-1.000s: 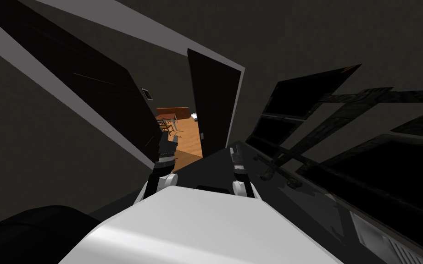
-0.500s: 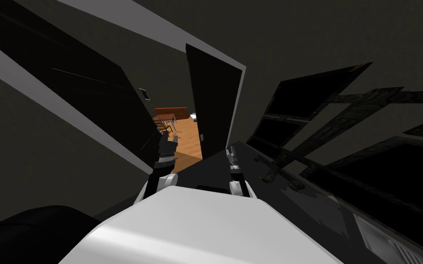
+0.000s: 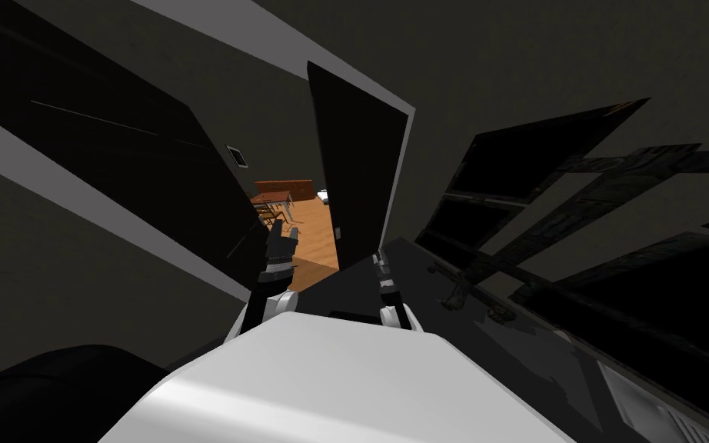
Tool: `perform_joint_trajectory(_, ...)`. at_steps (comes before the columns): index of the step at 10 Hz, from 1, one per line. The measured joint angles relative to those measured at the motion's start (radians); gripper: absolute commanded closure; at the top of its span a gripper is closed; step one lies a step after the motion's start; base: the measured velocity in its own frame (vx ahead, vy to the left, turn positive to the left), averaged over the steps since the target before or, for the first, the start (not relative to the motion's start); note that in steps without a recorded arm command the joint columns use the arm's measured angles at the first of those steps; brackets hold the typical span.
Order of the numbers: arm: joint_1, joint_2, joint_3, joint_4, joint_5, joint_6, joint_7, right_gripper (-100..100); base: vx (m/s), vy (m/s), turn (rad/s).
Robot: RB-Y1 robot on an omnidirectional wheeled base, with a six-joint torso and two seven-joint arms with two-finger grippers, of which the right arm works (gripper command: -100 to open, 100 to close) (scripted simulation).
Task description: Push the door open
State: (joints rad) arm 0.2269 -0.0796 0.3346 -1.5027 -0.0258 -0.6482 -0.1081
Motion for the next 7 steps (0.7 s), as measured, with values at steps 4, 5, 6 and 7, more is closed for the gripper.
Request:
perform_joint_trajectory(4, -0.033, -0.003, 0.035, 0.070, 0.006, -0.004, 0.002, -100, 0.071, 0.035, -0.022)
perform_joint_trajectory(5, -0.042, 0.001, 0.046, 0.097, 0.010, -0.009, 0.005, -100, 0.091, 0.052, -0.036)
perform_joint_trajectory(6, -0.052, 0.000, 0.057, 0.126, 0.012, -0.017, 0.006, -100, 0.102, 0.044, -0.034)
perform_joint_trajectory(7, -0.063, 0.000, 0.067, 0.151, 0.013, -0.021, 0.005, -100, 0.095, 0.038, -0.024)
